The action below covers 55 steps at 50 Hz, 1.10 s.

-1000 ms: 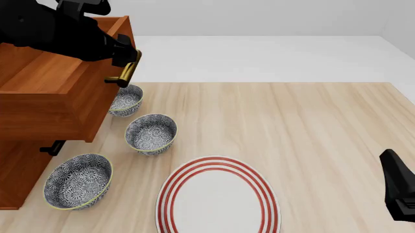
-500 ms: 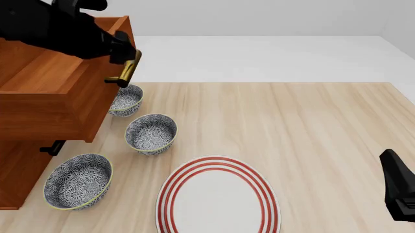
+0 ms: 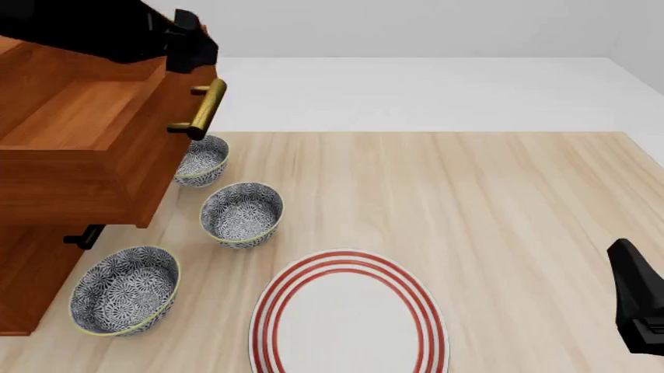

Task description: Open the top drawer of the cabinet.

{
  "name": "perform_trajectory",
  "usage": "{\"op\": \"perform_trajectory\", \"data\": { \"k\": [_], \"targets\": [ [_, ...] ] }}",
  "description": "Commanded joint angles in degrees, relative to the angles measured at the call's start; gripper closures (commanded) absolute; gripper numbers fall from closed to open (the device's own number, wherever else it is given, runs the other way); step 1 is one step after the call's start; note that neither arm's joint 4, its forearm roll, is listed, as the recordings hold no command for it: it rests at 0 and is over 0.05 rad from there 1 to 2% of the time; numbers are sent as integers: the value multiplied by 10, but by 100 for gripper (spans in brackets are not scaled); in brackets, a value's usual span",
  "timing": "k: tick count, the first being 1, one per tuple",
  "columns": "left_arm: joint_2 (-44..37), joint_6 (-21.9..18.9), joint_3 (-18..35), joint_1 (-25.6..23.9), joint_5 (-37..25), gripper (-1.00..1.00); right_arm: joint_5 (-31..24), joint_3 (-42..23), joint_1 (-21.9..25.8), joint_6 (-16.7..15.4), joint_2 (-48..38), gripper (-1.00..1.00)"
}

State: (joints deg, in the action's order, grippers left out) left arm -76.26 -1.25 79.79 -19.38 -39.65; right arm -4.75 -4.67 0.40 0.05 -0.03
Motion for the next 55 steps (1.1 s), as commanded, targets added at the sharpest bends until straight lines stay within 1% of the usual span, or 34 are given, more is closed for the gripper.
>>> {"op": "perform_trajectory", "data": {
  "k": [1, 3, 4, 7, 8, 18, 29, 37, 44, 51, 55],
  "targets": [
    [17, -16, 14, -16, -2, -100, 0, 0, 0, 0, 0, -100],
    [23, -17, 19, -18, -6, -100, 0, 0, 0, 0, 0, -100],
    [25, -27, 20, -14, -3, -100, 0, 0, 0, 0, 0, -100],
    [25, -17, 26, -15, -8, -100, 0, 0, 0, 0, 0, -100],
    [29, -23, 23, -15, -7, -100, 0, 0, 0, 0, 0, -100],
    [39, -22, 21, -15, -11, -100, 0, 0, 0, 0, 0, -100],
    [58, -25, 36, -13, -23, -100, 0, 0, 0, 0, 0, -100],
    [74, -30, 33, -15, -23, -100, 0, 0, 0, 0, 0, -100],
    [90, -35, 16, -19, -16, -100, 0, 0, 0, 0, 0, -100],
    [116, -29, -1, -33, -13, -100, 0, 0, 0, 0, 0, -100],
    [124, -32, -9, -32, -9, -100, 0, 0, 0, 0, 0, -100]
  ]
}}
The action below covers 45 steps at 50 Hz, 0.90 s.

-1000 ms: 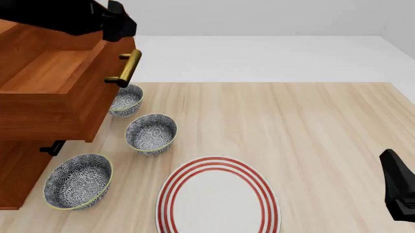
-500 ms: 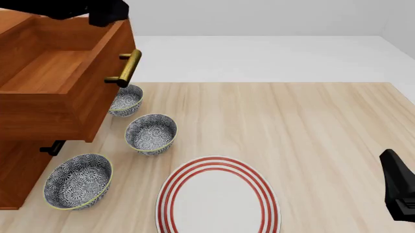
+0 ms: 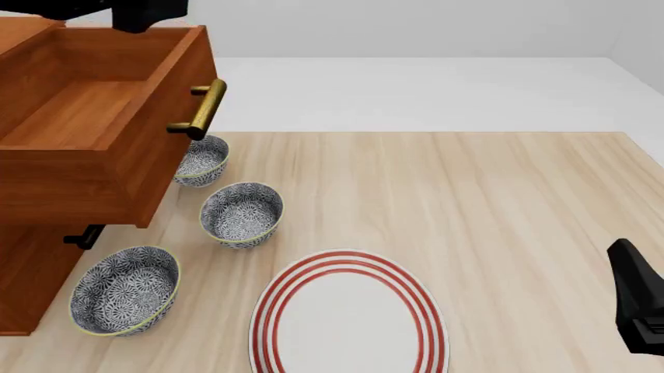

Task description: Open the top drawer of the cabinet.

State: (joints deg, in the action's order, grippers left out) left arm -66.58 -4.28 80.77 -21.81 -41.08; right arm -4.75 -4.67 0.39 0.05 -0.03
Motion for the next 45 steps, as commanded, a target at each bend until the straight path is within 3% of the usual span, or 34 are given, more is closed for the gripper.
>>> {"op": "perform_trajectory", "data": {
  "k": [1, 19, 25, 45],
  "targets": [
    [32, -2, -19, -10, 2, -100, 0, 0, 0, 0, 0, -100],
    [78, -2, -50, -19, 11, -100, 0, 0, 0, 0, 0, -100],
    [101, 1, -89, -33, 33, -100, 0, 0, 0, 0, 0, -100],
    [124, 9, -102, -52, 43, -100, 0, 0, 0, 0, 0, -100]
  ]
}}
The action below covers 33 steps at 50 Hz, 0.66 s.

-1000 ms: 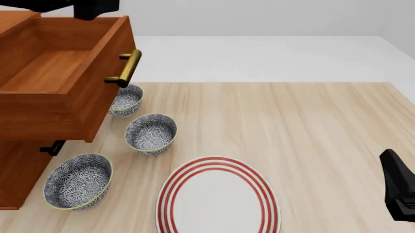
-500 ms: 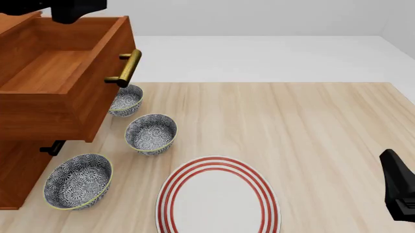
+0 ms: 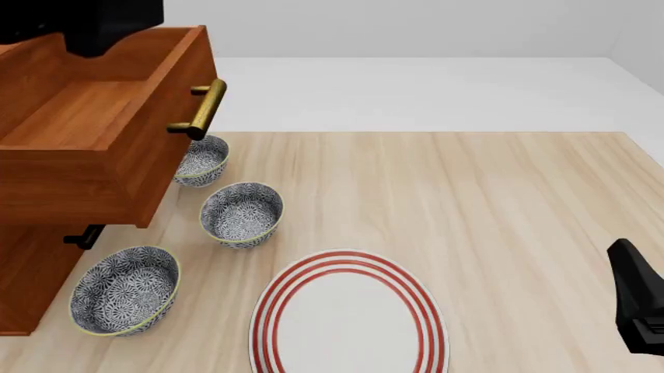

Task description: Open the top drawer of the cabinet.

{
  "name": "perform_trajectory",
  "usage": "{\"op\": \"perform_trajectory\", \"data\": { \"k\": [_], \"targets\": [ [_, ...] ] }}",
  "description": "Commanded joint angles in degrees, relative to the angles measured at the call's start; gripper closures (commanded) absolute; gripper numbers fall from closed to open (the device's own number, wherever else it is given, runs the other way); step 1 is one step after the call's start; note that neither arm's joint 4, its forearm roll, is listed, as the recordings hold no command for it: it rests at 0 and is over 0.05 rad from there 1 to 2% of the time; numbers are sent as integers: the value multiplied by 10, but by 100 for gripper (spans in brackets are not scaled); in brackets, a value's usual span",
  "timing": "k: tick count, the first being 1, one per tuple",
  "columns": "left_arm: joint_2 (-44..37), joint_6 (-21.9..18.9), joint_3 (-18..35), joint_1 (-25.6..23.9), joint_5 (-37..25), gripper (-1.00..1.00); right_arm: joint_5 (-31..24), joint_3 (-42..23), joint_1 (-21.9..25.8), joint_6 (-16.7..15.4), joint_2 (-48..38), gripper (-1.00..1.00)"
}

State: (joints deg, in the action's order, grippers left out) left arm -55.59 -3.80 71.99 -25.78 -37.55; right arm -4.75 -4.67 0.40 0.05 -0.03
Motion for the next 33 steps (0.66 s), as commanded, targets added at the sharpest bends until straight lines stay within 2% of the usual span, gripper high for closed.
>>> {"op": "perform_trajectory", "data": {
  "k": [1, 15, 33],
  "targets": [
    [15, 4, -13, -14, 7, -100, 0, 0, 0, 0, 0, -100],
    [22, 3, -3, -33, -1, -100, 0, 0, 0, 0, 0, -100],
    [-3, 2, -11, -35, 35, -100, 0, 0, 0, 0, 0, -100]
  ]
}}
